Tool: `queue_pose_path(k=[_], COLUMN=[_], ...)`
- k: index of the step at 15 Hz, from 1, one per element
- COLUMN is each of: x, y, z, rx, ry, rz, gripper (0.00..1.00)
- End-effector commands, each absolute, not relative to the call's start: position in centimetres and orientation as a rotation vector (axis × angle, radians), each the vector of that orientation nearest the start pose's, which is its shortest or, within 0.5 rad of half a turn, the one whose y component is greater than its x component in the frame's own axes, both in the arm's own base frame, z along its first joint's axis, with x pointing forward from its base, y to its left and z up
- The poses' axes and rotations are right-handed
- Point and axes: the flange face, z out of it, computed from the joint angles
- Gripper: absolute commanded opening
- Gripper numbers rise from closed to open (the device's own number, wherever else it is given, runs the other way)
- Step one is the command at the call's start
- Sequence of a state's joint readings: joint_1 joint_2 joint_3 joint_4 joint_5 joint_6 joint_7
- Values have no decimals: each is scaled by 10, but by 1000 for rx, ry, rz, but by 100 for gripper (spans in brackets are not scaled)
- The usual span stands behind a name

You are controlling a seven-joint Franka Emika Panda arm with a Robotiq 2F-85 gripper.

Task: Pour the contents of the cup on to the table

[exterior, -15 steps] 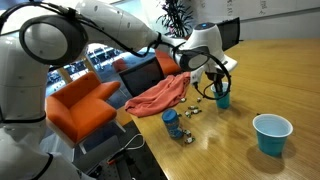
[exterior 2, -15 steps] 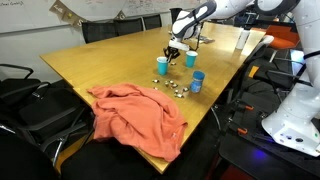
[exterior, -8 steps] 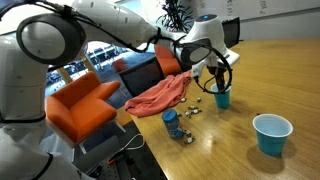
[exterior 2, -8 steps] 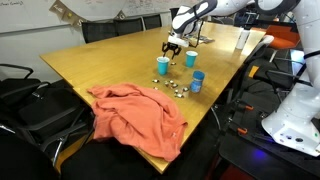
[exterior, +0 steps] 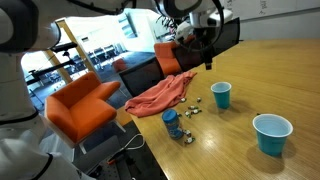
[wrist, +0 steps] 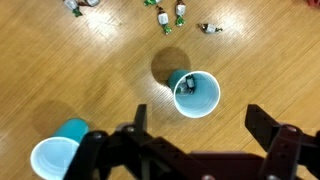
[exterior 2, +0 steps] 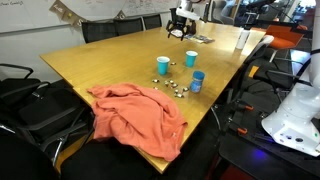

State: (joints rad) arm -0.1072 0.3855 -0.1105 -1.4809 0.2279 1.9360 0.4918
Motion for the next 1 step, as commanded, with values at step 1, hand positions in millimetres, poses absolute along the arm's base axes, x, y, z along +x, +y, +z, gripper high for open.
queue_pose_path(k=[1], x=[643], y=[-131], z=[511], rx=[-2809], ry=[1084], rz=[-60], gripper=[100])
